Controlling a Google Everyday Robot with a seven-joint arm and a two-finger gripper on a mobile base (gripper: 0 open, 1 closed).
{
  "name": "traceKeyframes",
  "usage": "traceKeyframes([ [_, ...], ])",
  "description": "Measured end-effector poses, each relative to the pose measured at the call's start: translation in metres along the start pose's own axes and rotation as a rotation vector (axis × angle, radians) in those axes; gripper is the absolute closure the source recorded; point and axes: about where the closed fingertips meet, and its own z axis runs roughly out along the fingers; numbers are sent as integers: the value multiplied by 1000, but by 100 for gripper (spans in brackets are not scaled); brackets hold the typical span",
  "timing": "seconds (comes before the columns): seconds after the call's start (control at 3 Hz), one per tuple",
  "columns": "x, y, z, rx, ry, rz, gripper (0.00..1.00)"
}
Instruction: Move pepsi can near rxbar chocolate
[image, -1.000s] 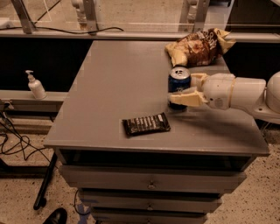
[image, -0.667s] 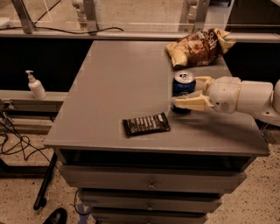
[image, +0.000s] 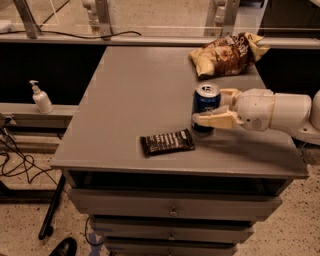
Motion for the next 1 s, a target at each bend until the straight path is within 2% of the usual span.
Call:
traceKeyframes([
  [0.33, -4, 12, 7, -47, -7, -6, 82],
  [1.0, 3, 22, 14, -79, 10, -9, 36],
])
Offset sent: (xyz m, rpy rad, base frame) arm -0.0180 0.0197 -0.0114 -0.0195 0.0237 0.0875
